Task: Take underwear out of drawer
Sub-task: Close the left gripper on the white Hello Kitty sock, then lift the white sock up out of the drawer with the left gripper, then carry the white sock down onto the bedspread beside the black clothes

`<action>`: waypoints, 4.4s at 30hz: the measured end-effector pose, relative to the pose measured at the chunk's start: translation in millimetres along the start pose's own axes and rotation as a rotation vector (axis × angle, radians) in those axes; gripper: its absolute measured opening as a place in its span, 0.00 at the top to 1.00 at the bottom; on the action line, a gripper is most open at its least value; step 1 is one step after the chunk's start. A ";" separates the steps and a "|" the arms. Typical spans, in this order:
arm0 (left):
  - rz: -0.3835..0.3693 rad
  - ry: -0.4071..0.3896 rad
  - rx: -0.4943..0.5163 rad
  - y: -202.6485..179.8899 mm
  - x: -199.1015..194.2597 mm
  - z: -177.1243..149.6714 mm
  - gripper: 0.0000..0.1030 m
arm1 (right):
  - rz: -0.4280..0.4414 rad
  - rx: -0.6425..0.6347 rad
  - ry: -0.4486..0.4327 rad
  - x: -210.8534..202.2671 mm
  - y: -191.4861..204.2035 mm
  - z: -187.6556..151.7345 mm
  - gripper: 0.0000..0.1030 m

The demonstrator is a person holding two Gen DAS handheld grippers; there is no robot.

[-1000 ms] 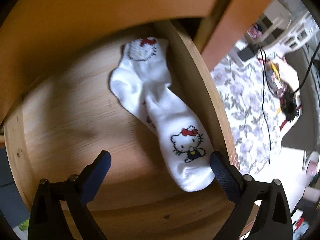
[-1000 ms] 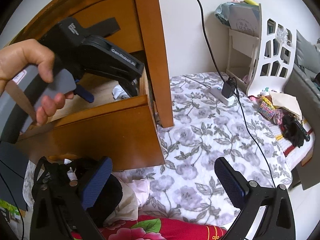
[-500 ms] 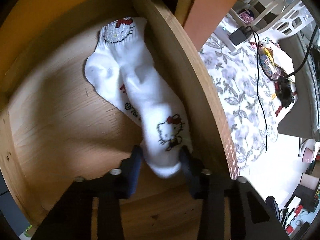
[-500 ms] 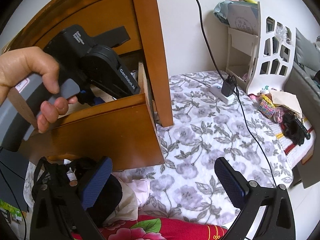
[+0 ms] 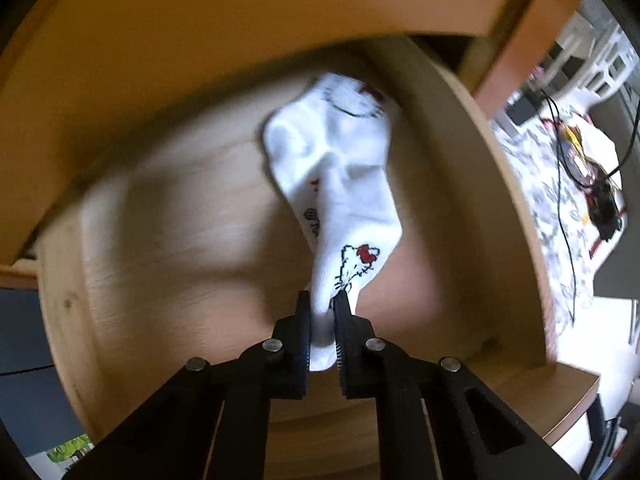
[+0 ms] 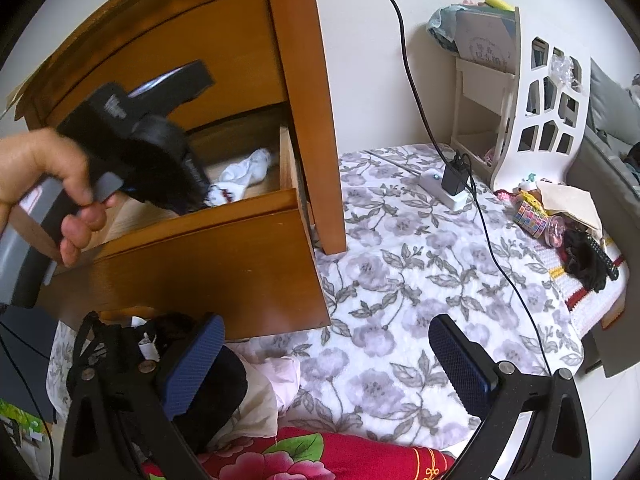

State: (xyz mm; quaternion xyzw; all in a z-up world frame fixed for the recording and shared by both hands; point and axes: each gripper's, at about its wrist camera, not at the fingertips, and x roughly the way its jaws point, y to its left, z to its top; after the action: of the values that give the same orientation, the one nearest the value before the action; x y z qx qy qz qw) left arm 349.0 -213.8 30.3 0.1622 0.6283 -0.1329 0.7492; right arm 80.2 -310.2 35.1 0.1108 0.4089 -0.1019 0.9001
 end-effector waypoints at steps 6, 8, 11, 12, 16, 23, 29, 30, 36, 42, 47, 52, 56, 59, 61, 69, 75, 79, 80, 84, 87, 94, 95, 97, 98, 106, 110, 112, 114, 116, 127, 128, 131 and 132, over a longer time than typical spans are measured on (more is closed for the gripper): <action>-0.045 -0.100 -0.086 28.3 -18.5 -20.1 0.90 | 0.003 -0.029 -0.013 -9.1 11.0 -1.0 0.00; -0.097 -0.144 -0.122 37.2 -25.6 -28.3 0.90 | 0.005 -0.040 -0.016 -11.8 14.9 -1.2 0.00; -0.130 -0.222 -0.144 44.6 -35.5 -40.8 0.90 | 0.014 -0.055 -0.022 -16.8 19.8 -2.0 0.00; -0.154 -0.245 -0.160 48.5 -38.2 -46.0 0.90 | 0.016 -0.057 -0.024 -18.2 20.9 -2.1 0.00; -0.278 -0.337 -0.247 61.9 -46.7 -66.8 0.91 | 0.000 -0.065 -0.033 -23.5 22.3 -1.1 0.00; -0.354 -0.488 -0.327 88.8 -71.1 -97.3 0.91 | -0.022 -0.087 -0.044 -31.7 30.1 -1.3 0.00; -0.349 -0.622 -0.359 94.1 -94.1 -135.8 0.91 | -0.034 -0.131 -0.061 -43.4 43.2 -0.9 0.00; -0.347 -0.638 -0.363 96.0 -97.5 -140.2 0.91 | -0.035 -0.140 -0.063 -45.8 45.9 -1.3 0.00; -0.348 -0.739 -0.386 121.4 -132.2 -182.2 0.91 | -0.033 -0.181 -0.085 -59.8 60.0 -2.7 0.00; -0.327 -0.831 -0.390 134.3 -172.2 -221.4 0.91 | -0.024 -0.209 -0.110 -74.8 70.8 -4.3 0.00; -0.306 -0.899 -0.393 139.2 -202.2 -251.2 0.91 | -0.019 -0.225 -0.136 -89.1 76.5 -5.6 0.00; -0.290 -0.940 -0.394 138.9 -218.9 -279.3 0.91 | -0.012 -0.236 -0.157 -101.0 81.5 -7.6 0.00; -0.284 -0.967 -0.389 136.2 -227.9 -297.2 0.91 | -0.008 -0.250 -0.170 -110.0 85.5 -9.5 0.00; -0.277 -0.979 -0.374 130.8 -231.6 -305.5 0.91 | -0.012 -0.256 -0.180 -116.1 87.6 -9.9 0.00; -0.277 -0.981 -0.361 126.6 -233.7 -309.9 0.91 | -0.012 -0.255 -0.185 -119.6 88.0 -10.8 0.00; -0.281 -0.970 -0.303 103.5 -237.8 -322.2 0.91 | -0.003 -0.254 -0.213 -137.1 88.2 -13.5 0.00; -0.295 -0.954 -0.240 83.8 -241.0 -321.4 0.91 | -0.005 -0.229 -0.239 -148.1 82.1 -12.5 0.00; -0.307 -0.926 -0.211 73.2 -233.8 -314.7 0.90 | -0.003 -0.225 -0.234 -146.0 79.9 -12.0 0.00; -0.312 -0.914 -0.203 70.2 -230.4 -312.0 0.90 | -0.003 -0.225 -0.231 -144.6 79.6 -12.0 0.00; -0.347 -0.860 -0.175 59.5 -213.7 -299.6 0.90 | -0.003 -0.224 -0.213 -137.5 77.7 -13.4 0.00; -0.363 -0.819 -0.158 52.6 -198.3 -290.2 0.90 | -0.004 -0.222 -0.196 -130.0 76.4 -14.1 0.00; -0.415 -0.633 -0.192 52.1 -128.1 -263.9 0.90 | -0.007 -0.221 -0.163 -116.3 73.3 -16.5 0.00; -0.419 -0.609 -0.199 52.7 -118.6 -262.0 0.90 | -0.008 -0.222 -0.158 -114.3 73.1 -17.0 0.00; -0.414 -0.555 -0.218 53.8 -98.3 -258.7 0.90 | -0.009 -0.223 -0.150 -111.0 73.2 -17.6 0.00; -0.415 -0.537 -0.223 54.2 -91.3 -258.0 0.90 | -0.008 -0.224 -0.146 -109.5 73.6 -18.0 0.00; -0.406 -0.404 -0.254 51.6 -43.3 -257.7 0.90 | -0.006 -0.241 -0.118 -98.1 77.2 -21.9 0.00; -0.394 -0.351 -0.257 47.2 -26.2 -258.4 0.90 | -0.004 -0.248 -0.111 -95.6 78.2 -23.4 0.00; -0.396 -0.330 -0.262 45.8 -18.9 -258.9 0.90 | -0.004 -0.252 -0.106 -94.2 78.6 -24.1 0.00; -0.397 -0.317 -0.267 46.2 -13.7 -259.5 0.90 | -0.004 -0.254 -0.102 -92.8 79.2 -24.9 0.00; -0.394 -0.307 -0.271 46.8 -10.0 -260.6 0.90 | -0.004 -0.257 -0.096 -91.1 80.0 -25.4 0.00; -0.355 -0.299 -0.251 48.9 -20.1 -269.6 0.65 | 0.005 -0.285 -0.069 -85.9 85.2 -28.8 0.00; -0.351 -0.307 -0.245 50.0 -23.4 -271.2 0.62 | 0.006 -0.286 -0.069 -86.0 85.2 -29.6 0.00; -0.334 -0.332 -0.235 54.0 -35.2 -276.8 0.61 | 0.006 -0.291 -0.069 -86.8 86.3 -30.3 0.00; -0.328 -0.341 -0.234 55.5 -39.0 -278.0 0.61 | 0.006 -0.293 -0.070 -87.4 86.7 -30.3 0.00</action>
State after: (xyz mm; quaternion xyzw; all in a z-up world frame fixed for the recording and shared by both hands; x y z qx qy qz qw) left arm 114.8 -49.3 29.0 -0.0544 0.5218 -0.2043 0.8265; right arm 26.0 -210.8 92.1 -0.0240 0.3874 -0.0424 0.9206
